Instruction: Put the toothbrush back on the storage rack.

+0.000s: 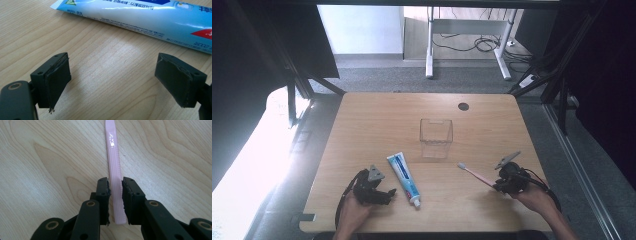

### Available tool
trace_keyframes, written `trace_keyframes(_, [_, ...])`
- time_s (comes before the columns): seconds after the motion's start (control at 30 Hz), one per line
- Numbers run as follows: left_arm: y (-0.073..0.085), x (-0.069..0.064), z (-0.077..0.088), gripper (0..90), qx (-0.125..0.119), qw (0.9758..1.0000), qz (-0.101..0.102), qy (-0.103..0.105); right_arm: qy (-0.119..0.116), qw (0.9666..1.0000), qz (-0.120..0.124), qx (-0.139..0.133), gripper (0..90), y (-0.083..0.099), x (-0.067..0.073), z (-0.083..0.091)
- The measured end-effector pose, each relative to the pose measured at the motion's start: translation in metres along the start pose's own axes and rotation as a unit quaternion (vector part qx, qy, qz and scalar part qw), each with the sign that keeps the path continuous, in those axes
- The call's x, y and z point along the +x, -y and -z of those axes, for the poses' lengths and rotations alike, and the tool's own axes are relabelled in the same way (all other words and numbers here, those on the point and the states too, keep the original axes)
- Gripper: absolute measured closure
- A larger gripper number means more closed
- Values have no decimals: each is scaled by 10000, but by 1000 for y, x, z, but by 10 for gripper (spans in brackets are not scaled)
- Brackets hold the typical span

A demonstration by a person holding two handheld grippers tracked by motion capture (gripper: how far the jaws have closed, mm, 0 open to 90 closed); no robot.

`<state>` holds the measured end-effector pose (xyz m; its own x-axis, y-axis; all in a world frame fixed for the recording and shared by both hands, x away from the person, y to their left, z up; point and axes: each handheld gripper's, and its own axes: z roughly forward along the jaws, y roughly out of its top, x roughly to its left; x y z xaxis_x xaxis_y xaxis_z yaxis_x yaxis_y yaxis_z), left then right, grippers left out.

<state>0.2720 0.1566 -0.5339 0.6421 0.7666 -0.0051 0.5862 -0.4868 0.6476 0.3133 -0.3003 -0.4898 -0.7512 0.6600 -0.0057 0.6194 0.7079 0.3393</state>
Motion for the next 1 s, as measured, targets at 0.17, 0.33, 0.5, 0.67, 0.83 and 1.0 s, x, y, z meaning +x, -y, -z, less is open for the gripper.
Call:
trace_keyframes(0.17, [0, 0, 0, 132, 16, 10000, -15, -2, 6, 9996, 142, 234, 756, -9, 0, -2])
trace_keyframes(0.33, [0, 0, 0, 132, 17, 10000, -17, -3, 21, 9980, 313, 550, 756, -21, 0, -4])
trace_keyframes(0.5, [0, 0, 0, 132, 21, 10000, -18, -4, 14, 9962, 409, 773, 756, -30, 1, -8])
trace_keyframes(0.67, [0, 0, 1, 132, 20, 10000, -19, -2, 27, 9929, 593, 1035, 753, -43, 2, -12])
trace_keyframes(0.83, [0, 1, 1, 132, 27, 10000, -28, 6, 82, 9906, 605, 1224, 744, -53, 3, -15])
trace_keyframes(1.0, [0, 1, 1, 132, 33, 10000, -33, 3, 84, 9888, 625, 1352, 743, -59, 3, -18])
